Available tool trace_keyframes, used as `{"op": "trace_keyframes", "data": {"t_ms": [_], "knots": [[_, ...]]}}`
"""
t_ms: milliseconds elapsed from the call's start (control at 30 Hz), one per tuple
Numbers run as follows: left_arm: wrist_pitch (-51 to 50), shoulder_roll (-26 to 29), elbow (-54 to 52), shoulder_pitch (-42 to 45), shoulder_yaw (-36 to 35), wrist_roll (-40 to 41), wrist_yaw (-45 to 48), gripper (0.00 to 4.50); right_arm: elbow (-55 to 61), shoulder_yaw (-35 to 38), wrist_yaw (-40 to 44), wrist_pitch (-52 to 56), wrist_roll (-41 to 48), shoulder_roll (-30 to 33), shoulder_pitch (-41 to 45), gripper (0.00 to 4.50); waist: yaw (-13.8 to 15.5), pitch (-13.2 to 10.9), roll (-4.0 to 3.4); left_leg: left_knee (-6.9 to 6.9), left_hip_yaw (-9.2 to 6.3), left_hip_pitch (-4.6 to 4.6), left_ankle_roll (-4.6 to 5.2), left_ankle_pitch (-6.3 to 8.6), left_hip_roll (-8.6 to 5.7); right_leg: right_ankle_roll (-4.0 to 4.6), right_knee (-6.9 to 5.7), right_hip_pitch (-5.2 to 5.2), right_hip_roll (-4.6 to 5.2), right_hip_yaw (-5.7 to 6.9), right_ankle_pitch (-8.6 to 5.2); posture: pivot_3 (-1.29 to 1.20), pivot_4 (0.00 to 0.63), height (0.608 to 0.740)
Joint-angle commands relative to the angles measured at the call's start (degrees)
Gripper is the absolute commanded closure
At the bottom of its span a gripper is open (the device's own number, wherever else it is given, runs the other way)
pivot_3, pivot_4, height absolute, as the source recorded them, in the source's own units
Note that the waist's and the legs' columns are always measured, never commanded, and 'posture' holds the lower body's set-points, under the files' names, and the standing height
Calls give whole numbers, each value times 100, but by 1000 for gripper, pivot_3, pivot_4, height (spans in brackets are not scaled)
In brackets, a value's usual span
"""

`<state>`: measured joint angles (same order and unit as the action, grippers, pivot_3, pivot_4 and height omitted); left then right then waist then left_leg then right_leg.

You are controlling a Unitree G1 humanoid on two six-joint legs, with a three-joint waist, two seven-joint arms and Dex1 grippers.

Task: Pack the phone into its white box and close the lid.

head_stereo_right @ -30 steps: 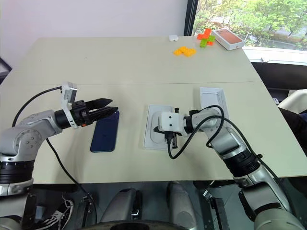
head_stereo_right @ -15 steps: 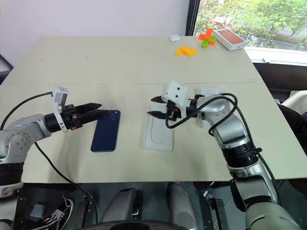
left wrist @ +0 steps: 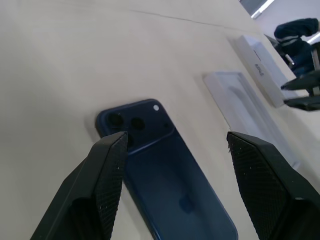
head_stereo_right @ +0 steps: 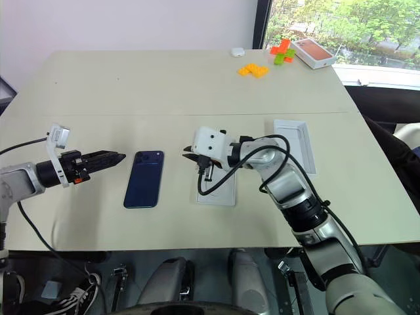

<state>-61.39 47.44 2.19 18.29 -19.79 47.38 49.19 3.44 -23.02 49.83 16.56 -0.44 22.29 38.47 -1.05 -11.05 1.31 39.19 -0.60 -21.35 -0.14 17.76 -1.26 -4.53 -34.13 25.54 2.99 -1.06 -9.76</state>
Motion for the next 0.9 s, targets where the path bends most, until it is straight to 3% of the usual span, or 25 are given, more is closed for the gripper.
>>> {"op": "trace_keyframes", "data": {"t_ms": [33,100,367,600,700,900], "knots": [[-291,91,8,63,-315,224,-91,620,-308,-402,-287,-863,-662,-147,285,4500,-8,0,0,-1,-1,0,0,0,0,0,0,1,0,0,0,0,150,740],[-396,84,70,75,-302,157,-255,19,-657,-666,-434,-1314,-1058,-234,414,4500,-11,0,0,-2,-1,0,-2,0,0,0,-4,5,0,1,1,0,150,740],[-1437,171,211,97,-270,358,-356,19,-1672,-1142,-776,-2087,-1904,-795,878,4500,-28,0,0,-3,-3,-1,-6,-2,0,7,-4,6,0,0,5,0,150,740],[-2157,-261,174,375,-393,439,-982,19,-2014,-1364,-304,-2378,-2075,-893,994,4500,-12,0,1,-3,-13,-1,-14,-7,-2,12,-10,5,0,4,9,0,150,740],[-2303,-342,-10,311,-235,418,-1069,19,-2040,-1364,-99,-2078,-2086,-991,967,4500,-21,1,2,-2,-12,-2,-16,-8,-4,13,-9,5,1,4,10,0,150,740],[-2620,-612,135,537,-226,311,-1378,19,-1980,-1091,592,-419,-1692,-1400,988,4500,-15,1,1,-5,-22,2,-34,-18,-2,21,-16,5,-3,9,15,0,150,740]]}}
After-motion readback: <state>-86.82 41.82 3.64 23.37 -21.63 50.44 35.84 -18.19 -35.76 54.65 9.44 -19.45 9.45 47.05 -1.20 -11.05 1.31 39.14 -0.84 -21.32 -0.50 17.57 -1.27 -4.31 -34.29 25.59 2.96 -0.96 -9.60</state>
